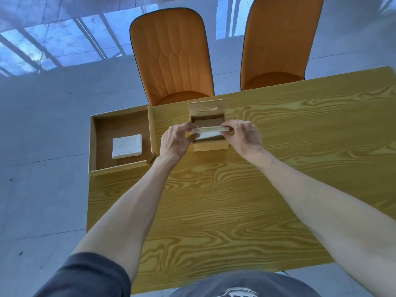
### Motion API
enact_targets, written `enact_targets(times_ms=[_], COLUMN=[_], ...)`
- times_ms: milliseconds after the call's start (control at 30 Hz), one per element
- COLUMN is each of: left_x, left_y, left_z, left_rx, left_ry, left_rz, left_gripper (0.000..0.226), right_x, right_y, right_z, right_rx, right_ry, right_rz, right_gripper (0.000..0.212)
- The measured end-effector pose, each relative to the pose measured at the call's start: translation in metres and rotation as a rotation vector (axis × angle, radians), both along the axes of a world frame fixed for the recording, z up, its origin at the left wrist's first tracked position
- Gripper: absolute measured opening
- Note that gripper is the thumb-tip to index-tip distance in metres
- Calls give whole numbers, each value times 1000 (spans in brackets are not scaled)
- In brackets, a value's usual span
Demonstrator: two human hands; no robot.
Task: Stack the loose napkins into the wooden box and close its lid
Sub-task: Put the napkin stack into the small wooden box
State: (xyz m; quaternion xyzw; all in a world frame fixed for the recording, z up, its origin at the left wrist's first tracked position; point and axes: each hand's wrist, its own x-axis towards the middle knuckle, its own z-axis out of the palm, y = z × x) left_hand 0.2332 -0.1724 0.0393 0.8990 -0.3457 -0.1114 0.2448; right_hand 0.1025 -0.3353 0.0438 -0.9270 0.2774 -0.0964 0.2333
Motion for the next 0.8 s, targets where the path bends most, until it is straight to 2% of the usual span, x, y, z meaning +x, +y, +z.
enact_targets(times_ms=[100,267,500,633,800], left_x=[6,9,18,20,19], left_y=[-2,-12,-32,-44,-45], left_z=[-6,-16,-21,-25,-28], left_rx=[-70,-137,-133,-124,-141], left_ry=[74,231,343,326,347], left_rz=[22,186,317,382,421], left_gripper=[31,29,29,27,24], right_x=[3,17,42,52,53], right_y=[-9,-17,-22,-18,-13], right_z=[-4,-13,-22,-24,-27], right_rx=[153,280,268,209,199], right_ry=[6,1,178,101,33], right_rz=[36,-94,-217,-300,-354], right_gripper=[24,24,29,15,17])
